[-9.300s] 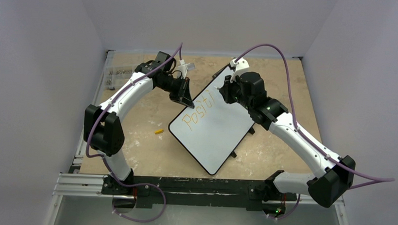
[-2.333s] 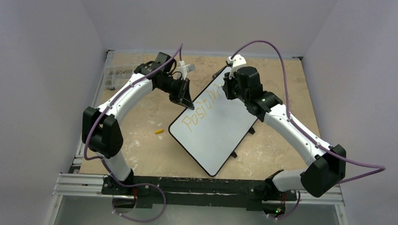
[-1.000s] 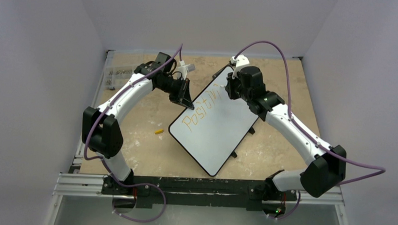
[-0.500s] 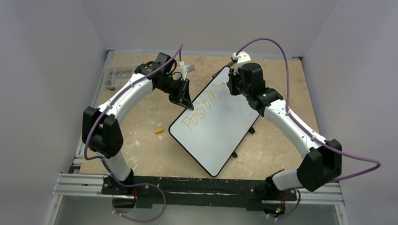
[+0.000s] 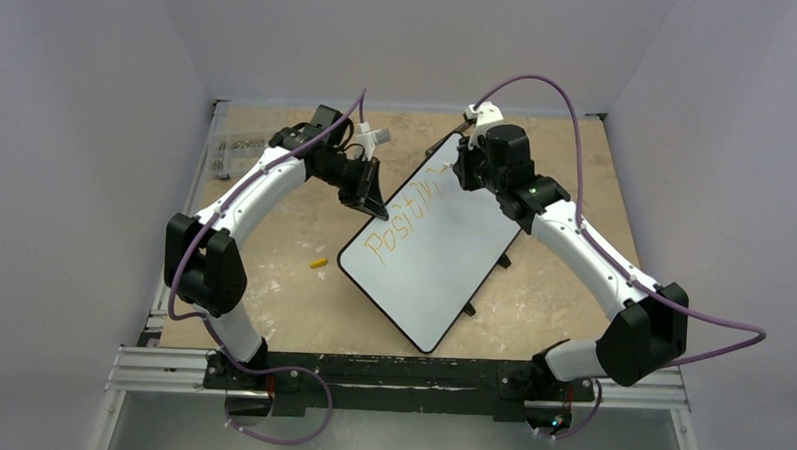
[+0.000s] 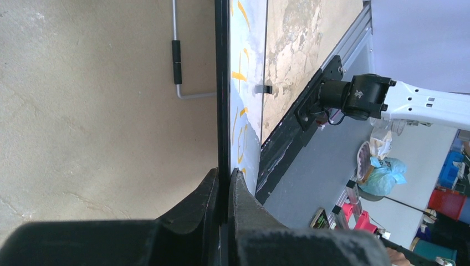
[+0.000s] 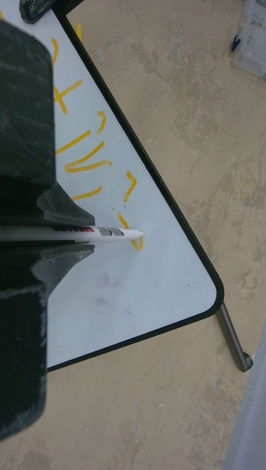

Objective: Write a sentence on the whiteboard

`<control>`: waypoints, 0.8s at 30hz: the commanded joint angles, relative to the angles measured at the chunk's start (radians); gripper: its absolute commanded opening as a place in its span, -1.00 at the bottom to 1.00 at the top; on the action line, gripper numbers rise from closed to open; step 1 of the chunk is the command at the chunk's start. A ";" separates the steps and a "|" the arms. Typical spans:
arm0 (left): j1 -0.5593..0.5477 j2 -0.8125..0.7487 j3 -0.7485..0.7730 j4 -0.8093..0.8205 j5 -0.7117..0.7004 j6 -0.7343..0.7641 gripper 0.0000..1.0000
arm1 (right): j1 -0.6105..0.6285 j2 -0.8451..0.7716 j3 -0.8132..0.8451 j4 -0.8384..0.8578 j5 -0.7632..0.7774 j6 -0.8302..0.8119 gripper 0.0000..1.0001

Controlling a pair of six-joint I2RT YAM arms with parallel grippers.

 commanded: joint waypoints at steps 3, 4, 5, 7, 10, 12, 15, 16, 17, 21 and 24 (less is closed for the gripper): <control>-0.018 -0.024 0.009 0.011 -0.004 0.040 -1.00 | 0.004 0.001 0.057 0.026 -0.057 0.035 -1.00; -0.017 -0.025 0.009 0.011 -0.004 0.041 -1.00 | 0.004 0.006 0.062 0.029 -0.056 0.037 -1.00; -0.018 -0.026 0.009 0.011 -0.004 0.041 -1.00 | 0.004 0.011 0.067 0.028 -0.057 0.036 -1.00; -0.018 -0.026 0.009 0.012 -0.004 0.041 -1.00 | 0.004 0.020 0.071 0.031 -0.057 0.036 -1.00; -0.018 -0.026 0.009 0.011 -0.005 0.041 -1.00 | 0.003 0.033 0.072 0.028 -0.056 0.030 -1.00; -0.018 -0.026 0.009 0.011 -0.004 0.041 -1.00 | 0.003 0.032 0.061 0.026 -0.053 0.028 -1.00; -0.018 -0.026 0.009 0.011 -0.004 0.041 -1.00 | 0.003 0.018 0.029 0.026 -0.051 0.029 -1.00; -0.018 -0.026 0.009 0.011 -0.004 0.041 -1.00 | 0.004 0.011 0.018 0.026 -0.051 0.028 -1.00; -0.018 -0.026 0.010 0.011 -0.004 0.041 -1.00 | 0.004 0.003 0.008 0.025 -0.051 0.029 -1.00; -0.018 -0.026 0.009 0.011 -0.004 0.041 -1.00 | 0.003 -0.027 -0.037 0.021 -0.051 0.033 -1.00; -0.018 -0.028 0.010 0.011 -0.005 0.041 -1.00 | 0.003 -0.056 -0.075 0.015 -0.051 0.037 -1.00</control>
